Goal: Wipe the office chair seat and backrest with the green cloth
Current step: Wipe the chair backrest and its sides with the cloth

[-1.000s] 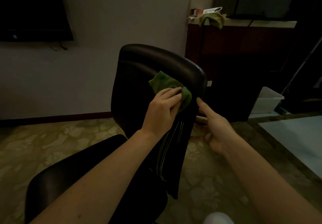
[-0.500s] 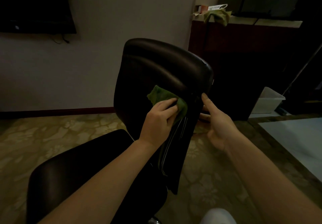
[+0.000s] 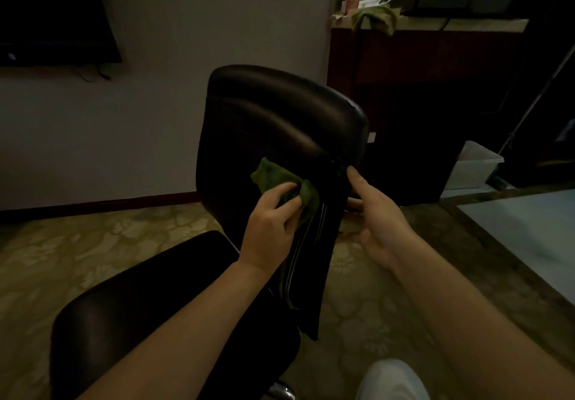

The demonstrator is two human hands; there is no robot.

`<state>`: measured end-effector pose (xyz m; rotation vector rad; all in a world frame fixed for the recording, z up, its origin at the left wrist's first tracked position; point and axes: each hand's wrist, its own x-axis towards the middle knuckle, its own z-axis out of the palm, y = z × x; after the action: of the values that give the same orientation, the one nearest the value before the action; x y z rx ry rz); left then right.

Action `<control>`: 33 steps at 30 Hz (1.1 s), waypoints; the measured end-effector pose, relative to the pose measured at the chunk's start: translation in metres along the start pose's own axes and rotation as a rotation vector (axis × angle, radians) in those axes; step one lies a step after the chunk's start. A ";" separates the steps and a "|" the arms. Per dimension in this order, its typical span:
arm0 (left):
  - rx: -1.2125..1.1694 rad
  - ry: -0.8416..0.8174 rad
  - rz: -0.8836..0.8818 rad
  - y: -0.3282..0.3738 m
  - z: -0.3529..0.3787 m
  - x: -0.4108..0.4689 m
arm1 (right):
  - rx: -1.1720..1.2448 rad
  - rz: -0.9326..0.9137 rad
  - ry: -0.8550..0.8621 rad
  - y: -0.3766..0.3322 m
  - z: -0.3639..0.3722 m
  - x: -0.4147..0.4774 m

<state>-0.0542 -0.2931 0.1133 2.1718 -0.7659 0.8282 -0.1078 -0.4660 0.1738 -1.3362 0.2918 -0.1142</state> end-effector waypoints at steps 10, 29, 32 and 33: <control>-0.024 -0.010 -0.100 0.007 -0.004 0.002 | -0.018 0.100 0.001 0.012 -0.002 0.002; -0.093 -0.018 -0.223 -0.005 0.012 -0.039 | 0.049 -0.026 -0.057 0.049 -0.006 -0.014; -0.111 0.002 -0.213 0.000 0.006 -0.028 | 0.069 0.039 -0.040 0.047 -0.010 -0.011; -0.113 0.006 -0.196 0.002 0.004 -0.022 | 0.050 0.052 -0.031 0.047 -0.009 -0.009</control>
<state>-0.0679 -0.2912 0.0961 2.1027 -0.5719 0.6748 -0.1233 -0.4617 0.1280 -1.2784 0.2951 -0.0564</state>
